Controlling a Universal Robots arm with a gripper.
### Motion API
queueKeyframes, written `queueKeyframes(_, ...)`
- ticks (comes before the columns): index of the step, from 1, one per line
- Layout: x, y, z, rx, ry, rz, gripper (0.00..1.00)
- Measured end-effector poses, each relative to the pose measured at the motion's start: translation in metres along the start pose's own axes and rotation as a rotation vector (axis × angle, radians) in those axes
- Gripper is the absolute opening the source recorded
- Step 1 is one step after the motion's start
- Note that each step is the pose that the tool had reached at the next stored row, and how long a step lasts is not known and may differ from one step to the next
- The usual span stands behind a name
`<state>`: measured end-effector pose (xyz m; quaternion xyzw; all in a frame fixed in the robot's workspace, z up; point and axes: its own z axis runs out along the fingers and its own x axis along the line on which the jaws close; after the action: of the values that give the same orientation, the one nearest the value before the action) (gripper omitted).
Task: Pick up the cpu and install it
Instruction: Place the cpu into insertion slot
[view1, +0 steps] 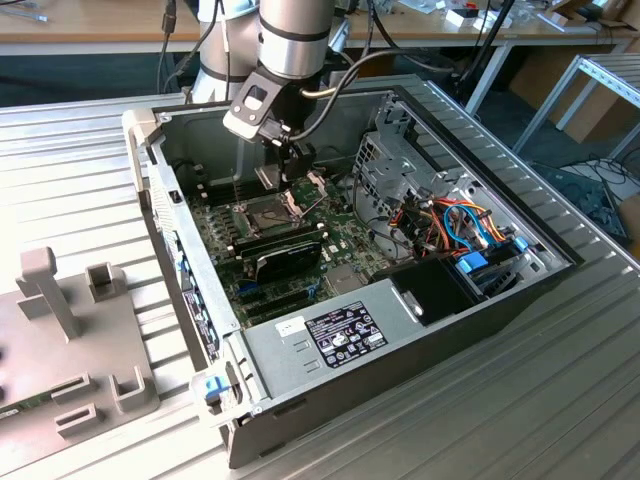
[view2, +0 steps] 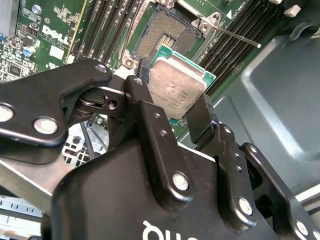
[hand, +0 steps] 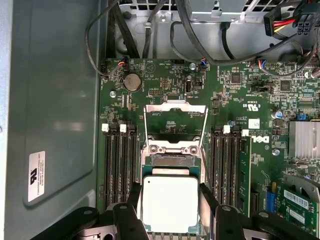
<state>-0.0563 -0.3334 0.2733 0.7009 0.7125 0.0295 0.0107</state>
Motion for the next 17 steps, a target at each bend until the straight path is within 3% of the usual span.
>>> queueKeyframes(5,-0.0001,-0.0004,0.0034,0.0000,0.0000,0.000,0.55)
queueKeyframes(10,-0.0004,-0.0046,0.0150,0.0000,0.0000,0.000,0.55)
queueKeyframes(17,-0.0008,-0.0056,0.0321,0.0000,-0.0001,0.000,0.55)
